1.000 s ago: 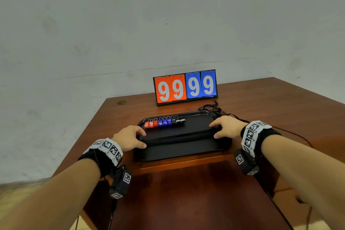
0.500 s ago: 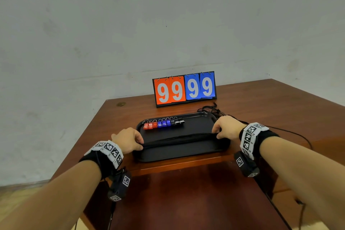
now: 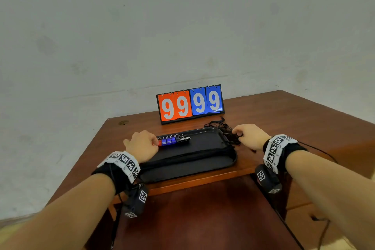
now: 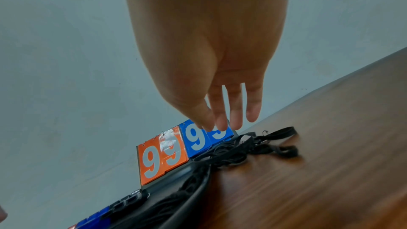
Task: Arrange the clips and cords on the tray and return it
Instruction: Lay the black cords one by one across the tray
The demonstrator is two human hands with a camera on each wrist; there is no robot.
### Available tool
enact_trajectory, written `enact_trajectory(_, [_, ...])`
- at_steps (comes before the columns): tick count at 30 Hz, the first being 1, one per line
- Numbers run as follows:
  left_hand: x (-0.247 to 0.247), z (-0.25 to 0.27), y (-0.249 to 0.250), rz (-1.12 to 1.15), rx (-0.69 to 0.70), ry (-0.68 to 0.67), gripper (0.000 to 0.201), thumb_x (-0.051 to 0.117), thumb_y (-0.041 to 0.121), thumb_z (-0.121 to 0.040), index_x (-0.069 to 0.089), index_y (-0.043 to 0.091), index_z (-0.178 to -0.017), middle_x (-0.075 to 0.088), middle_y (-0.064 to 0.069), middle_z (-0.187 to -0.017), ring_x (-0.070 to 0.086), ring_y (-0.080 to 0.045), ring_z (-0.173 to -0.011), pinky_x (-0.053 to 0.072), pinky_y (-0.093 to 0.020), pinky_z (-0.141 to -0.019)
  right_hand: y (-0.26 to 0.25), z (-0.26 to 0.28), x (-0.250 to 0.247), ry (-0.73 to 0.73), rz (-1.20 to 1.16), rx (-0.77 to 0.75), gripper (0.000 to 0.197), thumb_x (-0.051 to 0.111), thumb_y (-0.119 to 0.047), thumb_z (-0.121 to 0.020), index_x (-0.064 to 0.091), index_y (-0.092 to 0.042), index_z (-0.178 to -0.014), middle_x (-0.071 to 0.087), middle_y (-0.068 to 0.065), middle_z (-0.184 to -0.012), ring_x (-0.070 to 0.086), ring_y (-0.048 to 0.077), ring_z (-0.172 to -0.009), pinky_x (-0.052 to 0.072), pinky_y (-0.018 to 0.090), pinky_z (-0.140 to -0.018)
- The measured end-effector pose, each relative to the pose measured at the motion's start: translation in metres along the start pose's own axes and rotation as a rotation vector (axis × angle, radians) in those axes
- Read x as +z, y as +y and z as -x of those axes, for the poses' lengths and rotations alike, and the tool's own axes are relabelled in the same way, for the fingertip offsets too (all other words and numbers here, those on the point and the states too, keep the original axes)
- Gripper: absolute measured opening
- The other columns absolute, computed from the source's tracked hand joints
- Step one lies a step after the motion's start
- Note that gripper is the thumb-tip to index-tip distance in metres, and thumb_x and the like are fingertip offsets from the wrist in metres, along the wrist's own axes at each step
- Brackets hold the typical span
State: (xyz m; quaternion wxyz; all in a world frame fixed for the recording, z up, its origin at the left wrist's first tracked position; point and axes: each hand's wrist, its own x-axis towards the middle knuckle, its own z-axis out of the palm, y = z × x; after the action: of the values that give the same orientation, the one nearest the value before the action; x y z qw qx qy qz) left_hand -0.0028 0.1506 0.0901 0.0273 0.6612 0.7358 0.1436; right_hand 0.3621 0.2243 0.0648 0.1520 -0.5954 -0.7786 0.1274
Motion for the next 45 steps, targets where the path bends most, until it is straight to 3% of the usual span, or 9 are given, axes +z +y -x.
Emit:
enact_trajectory(7, [0.013,-0.007,0.064,0.009,0.124,-0.048,0.013,0.06,0.026,-0.089,0.066,0.036,-0.089,0.059,0.005,-0.123,0.052,-0.023,-0.116,0.033,-0.055,-0.104,0.037,0.018,-0.021,0.045,-0.066,0.071,0.043,0.05,-0.006,-0.092,0.057,-0.019,-0.132,0.058,0.005,-0.135,0.056,0.022,-0.12,0.047,0.031,-0.097])
enact_trajectory(16, [0.048,-0.017,0.157,0.103,0.227,-0.161,0.014,0.06,0.026,-0.086,0.065,0.039,-0.09,0.057,0.013,-0.103,0.054,-0.022,-0.115,0.035,-0.051,-0.105,0.091,0.037,-0.035,0.031,-0.088,0.14,0.042,0.055,-0.017,-0.093,0.053,-0.022,-0.135,0.057,0.003,-0.135,0.055,0.021,-0.12,0.043,0.029,-0.098])
enact_trajectory(23, [0.073,-0.033,0.207,0.11,0.304,-0.226,0.017,0.059,0.027,-0.086,0.067,0.036,-0.099,0.063,0.012,-0.116,0.054,-0.021,-0.117,0.036,-0.051,-0.103,0.103,0.025,-0.03,-0.031,-0.138,0.085,0.038,0.063,-0.026,-0.089,0.06,-0.023,-0.127,0.061,0.001,-0.126,0.058,0.019,-0.115,0.045,0.026,-0.093])
enact_trajectory(29, [0.088,-0.042,0.228,0.115,0.295,-0.234,0.017,0.06,0.027,-0.087,0.068,0.034,-0.1,0.062,0.011,-0.116,0.053,-0.022,-0.119,0.034,-0.053,-0.105,0.08,-0.001,-0.02,-0.202,-0.041,0.055,0.039,0.067,-0.036,-0.089,0.063,-0.015,-0.122,0.065,0.003,-0.115,0.062,0.021,-0.101,0.051,0.03,-0.085])
enact_trajectory(33, [0.094,-0.044,0.231,0.12,0.29,-0.227,0.02,0.059,0.026,-0.087,0.069,0.033,-0.103,0.061,0.011,-0.118,0.053,-0.02,-0.118,0.034,-0.052,-0.105,0.068,-0.018,-0.012,-0.271,0.03,0.105,0.036,0.069,-0.038,-0.087,0.068,-0.008,-0.105,0.07,0.01,-0.102,0.065,0.026,-0.093,0.053,0.037,-0.079])
enact_trajectory(38, [0.096,-0.045,0.229,0.155,0.269,-0.239,0.02,0.058,0.023,-0.087,0.069,0.033,-0.101,0.063,0.011,-0.115,0.055,-0.02,-0.116,0.033,-0.052,-0.106,0.061,-0.031,0.0,-0.329,0.104,0.152,0.024,0.062,-0.025,-0.092,0.065,-0.003,-0.103,0.069,0.015,-0.103,0.066,0.031,-0.093,0.053,0.038,-0.08])
enact_trajectory(40, [0.095,-0.046,0.229,0.166,0.262,-0.242,0.02,0.059,0.023,-0.086,0.069,0.034,-0.099,0.063,0.012,-0.114,0.056,-0.019,-0.115,0.034,-0.054,-0.107,0.059,-0.032,0.0,-0.353,0.118,0.163,0.016,0.058,-0.02,-0.094,0.061,-0.005,-0.096,0.066,0.014,-0.098,0.063,0.031,-0.086,0.051,0.035,-0.074])
enact_trajectory(43, [0.093,-0.048,0.23,0.182,0.249,-0.248,0.017,0.059,0.023,-0.086,0.067,0.036,-0.093,0.062,0.013,-0.107,0.058,-0.02,-0.111,0.037,-0.054,-0.106,0.063,-0.028,-0.009,-0.295,0.039,0.174,0.016,0.051,-0.014,-0.094,0.059,-0.003,-0.085,0.063,0.015,-0.085,0.057,0.03,-0.071,0.047,0.035,-0.063])
enact_trajectory(45, [0.09,-0.049,0.231,0.205,0.248,-0.255,0.017,0.059,0.023,-0.085,0.065,0.038,-0.088,0.062,0.014,-0.102,0.06,-0.02,-0.109,0.04,-0.054,-0.105,0.072,-0.023,-0.02,-0.191,-0.168,0.176,0.018,0.051,-0.012,-0.091,0.064,-0.003,-0.083,0.07,0.014,-0.08,0.065,0.029,-0.069,0.054,0.036,-0.063])
